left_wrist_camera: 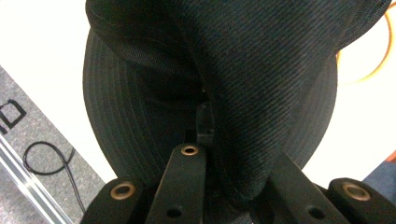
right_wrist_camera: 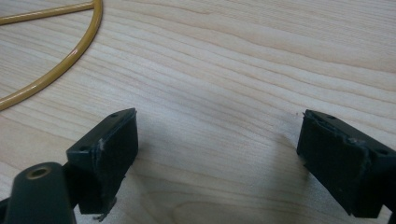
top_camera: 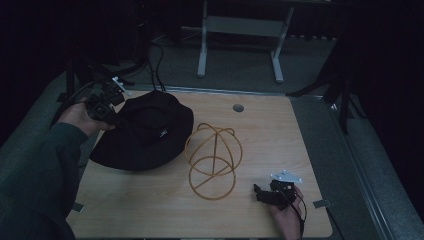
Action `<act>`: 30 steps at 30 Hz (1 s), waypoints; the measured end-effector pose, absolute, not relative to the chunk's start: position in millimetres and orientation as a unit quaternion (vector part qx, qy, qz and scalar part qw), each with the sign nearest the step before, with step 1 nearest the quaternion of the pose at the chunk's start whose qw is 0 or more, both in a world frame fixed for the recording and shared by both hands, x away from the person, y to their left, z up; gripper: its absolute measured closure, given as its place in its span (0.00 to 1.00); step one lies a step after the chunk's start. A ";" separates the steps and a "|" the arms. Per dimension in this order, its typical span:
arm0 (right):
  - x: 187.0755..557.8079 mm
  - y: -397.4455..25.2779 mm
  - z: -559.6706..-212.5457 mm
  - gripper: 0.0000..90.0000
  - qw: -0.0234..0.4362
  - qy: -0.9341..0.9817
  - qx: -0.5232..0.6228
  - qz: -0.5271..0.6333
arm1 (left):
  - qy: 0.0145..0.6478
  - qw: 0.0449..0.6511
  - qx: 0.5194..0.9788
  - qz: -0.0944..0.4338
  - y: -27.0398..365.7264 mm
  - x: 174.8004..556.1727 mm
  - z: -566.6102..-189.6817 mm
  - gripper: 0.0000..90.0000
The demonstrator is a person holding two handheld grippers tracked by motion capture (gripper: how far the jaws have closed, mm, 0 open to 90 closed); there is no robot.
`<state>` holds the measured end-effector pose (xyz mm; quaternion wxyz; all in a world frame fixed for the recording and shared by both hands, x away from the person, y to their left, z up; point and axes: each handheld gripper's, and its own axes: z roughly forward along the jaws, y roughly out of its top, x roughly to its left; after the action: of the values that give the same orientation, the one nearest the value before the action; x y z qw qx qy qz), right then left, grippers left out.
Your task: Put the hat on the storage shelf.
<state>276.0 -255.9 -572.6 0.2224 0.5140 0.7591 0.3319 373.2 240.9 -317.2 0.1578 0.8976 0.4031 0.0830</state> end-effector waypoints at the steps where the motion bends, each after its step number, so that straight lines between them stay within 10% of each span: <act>1: 276.0 -255.8 -572.6 0.14 0.222 0.759 0.514 0.332 | 0.402 0.160 0.897 0.083 241.2 373.0 -315.3 0.98; 30: 276.0 -256.1 -572.6 0.14 0.223 0.760 0.513 0.331 | 0.396 0.207 0.891 0.084 252.5 368.6 -281.5 0.98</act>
<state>276.0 -256.1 -572.6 0.2230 0.5128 0.7601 0.3312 368.6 252.5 -281.5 0.2071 0.8907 0.3958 0.0844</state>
